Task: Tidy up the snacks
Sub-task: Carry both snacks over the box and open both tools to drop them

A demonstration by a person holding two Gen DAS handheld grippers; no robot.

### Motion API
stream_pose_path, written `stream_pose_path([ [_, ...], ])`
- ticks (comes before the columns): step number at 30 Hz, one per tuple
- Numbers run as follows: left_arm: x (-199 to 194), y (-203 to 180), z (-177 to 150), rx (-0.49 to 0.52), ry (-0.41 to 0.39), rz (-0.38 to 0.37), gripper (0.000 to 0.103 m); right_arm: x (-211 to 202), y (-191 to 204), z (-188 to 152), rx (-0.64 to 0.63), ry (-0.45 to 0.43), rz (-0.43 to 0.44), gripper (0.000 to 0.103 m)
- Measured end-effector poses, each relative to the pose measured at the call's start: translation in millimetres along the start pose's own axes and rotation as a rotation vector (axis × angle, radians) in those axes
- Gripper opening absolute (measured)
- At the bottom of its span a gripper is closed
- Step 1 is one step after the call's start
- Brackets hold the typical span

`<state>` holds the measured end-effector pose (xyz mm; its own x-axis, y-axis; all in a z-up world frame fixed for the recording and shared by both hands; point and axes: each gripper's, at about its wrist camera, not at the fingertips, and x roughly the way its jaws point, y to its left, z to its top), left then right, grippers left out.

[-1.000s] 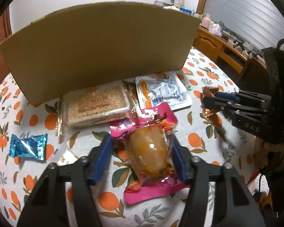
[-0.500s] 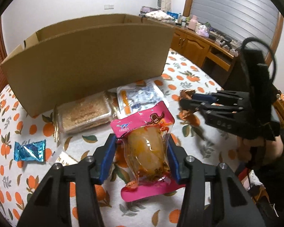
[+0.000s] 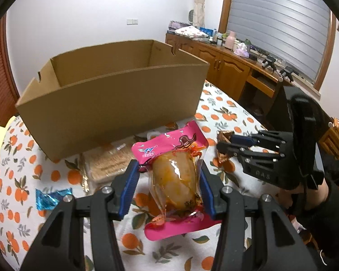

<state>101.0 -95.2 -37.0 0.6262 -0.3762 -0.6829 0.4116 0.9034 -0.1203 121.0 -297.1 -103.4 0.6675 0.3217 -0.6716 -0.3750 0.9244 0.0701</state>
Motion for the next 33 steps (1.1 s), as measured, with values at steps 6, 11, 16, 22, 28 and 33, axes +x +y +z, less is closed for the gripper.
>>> stream_pose_path([
  [6, -8, 10, 12, -0.008, -0.032, 0.01, 0.049, -6, -2, 4, 0.007, -0.013, 0.006, 0.021],
  [11, -17, 19, 22, -0.016, -0.061, 0.023, 0.049, -25, 0, 18, -0.002, -0.062, 0.013, 0.021],
  [16, -29, 28, 36, -0.016, -0.097, 0.044, 0.049, -42, 7, 35, -0.026, -0.109, 0.018, 0.021],
  [22, -40, 40, 58, -0.009, -0.137, 0.076, 0.05, -52, 19, 57, -0.057, -0.146, 0.027, 0.021],
  [28, -43, 56, 75, -0.018, -0.157, 0.107, 0.05, -54, 33, 76, -0.091, -0.173, 0.038, 0.021],
  [33, -40, 66, 86, -0.026, -0.167, 0.127, 0.05, -51, 43, 95, -0.115, -0.186, 0.047, 0.021],
])
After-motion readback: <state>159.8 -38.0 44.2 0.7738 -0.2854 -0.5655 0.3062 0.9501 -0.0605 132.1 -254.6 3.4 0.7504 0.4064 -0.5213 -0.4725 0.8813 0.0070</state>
